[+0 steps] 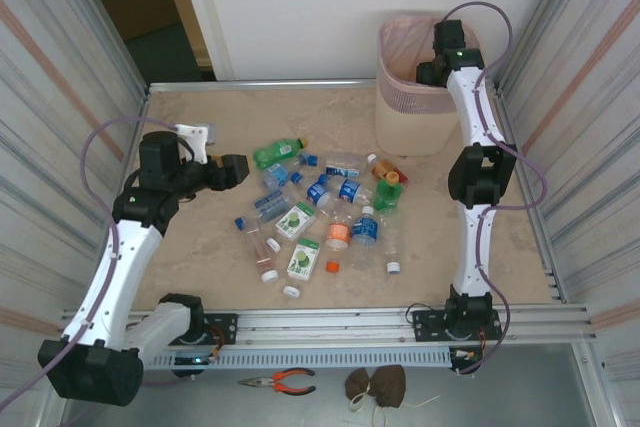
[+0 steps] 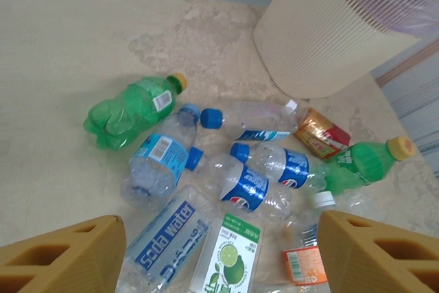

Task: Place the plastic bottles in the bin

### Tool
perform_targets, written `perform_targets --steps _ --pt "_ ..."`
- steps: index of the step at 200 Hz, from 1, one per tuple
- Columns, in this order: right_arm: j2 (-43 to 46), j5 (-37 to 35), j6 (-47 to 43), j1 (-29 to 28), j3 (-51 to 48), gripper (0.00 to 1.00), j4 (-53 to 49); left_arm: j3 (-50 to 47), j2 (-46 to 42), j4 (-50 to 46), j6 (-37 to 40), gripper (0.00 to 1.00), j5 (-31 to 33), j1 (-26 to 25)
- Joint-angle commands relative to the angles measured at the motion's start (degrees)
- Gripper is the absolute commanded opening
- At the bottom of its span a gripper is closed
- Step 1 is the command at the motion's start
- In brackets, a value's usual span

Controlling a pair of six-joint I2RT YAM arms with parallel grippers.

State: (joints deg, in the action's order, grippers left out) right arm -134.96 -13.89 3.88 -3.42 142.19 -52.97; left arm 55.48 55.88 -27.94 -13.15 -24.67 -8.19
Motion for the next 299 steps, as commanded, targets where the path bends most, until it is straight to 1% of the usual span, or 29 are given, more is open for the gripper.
perform_targets --steps 1,42,75,89,109,128,156,172,200,222,242,262,283,299 --pt "3.5 -1.1 -0.4 -0.7 1.9 0.81 -0.8 -0.2 1.1 -3.4 0.5 0.74 3.2 0.5" --pt "8.7 -2.0 -1.3 -1.9 1.9 0.81 -0.8 -1.9 3.7 -6.1 -3.2 0.74 7.9 0.4" --pt "12.9 -2.4 -1.8 -2.9 1.9 0.81 -1.2 -3.4 6.0 -9.3 -9.7 0.74 13.5 -1.2" --pt "14.6 -2.9 -2.0 -3.5 1.8 0.81 -1.5 -3.4 6.9 -11.3 -11.8 0.74 18.2 -4.1" --pt "17.2 -3.6 -2.1 -4.3 1.5 0.81 -2.6 -3.6 8.2 -14.2 -15.8 0.75 25.9 -9.8" --pt "20.1 -3.8 -2.2 -5.0 -0.2 0.81 -3.0 -4.2 9.4 -15.5 -19.9 0.75 29.9 -14.0" --pt "25.7 -3.5 -1.9 -5.7 -5.1 0.81 -2.3 -6.2 11.3 -15.5 -24.1 0.74 29.8 -17.9" --pt "29.3 -3.6 -1.6 -6.1 -9.1 0.81 -1.5 -7.8 12.4 -14.8 -26.3 0.72 28.9 -19.2" --pt "36.3 -2.9 -0.6 -6.2 -17.7 0.81 1.7 -10.0 13.7 -13.0 -29.1 0.72 27.9 -20.6" --pt "40.6 -2.5 0.1 -6.3 -22.6 0.81 3.3 -11.3 14.9 -11.5 -30.8 0.71 26.9 -21.7" --pt "43.3 -2.3 0.5 -6.5 -25.7 0.81 3.8 -12.3 16.1 -10.5 -32.0 0.66 26.9 -22.5" --pt "45.7 -2.3 0.8 -6.6 -28.6 0.81 4.4 -13.4 17.1 -8.6 -32.9 0.64 26.5 -22.6" --pt "47.8 -2.0 1.3 -6.5 -31.3 0.8 4.8 -13.4 18.2 -8.3 -33.3 0.59 26.3 -22.6" --pt "49.1 -1.9 1.7 -6.5 -33.1 0.8 5.5 -13.4 18.7 -8.2 -33.2 0.54 26.4 -22.6"
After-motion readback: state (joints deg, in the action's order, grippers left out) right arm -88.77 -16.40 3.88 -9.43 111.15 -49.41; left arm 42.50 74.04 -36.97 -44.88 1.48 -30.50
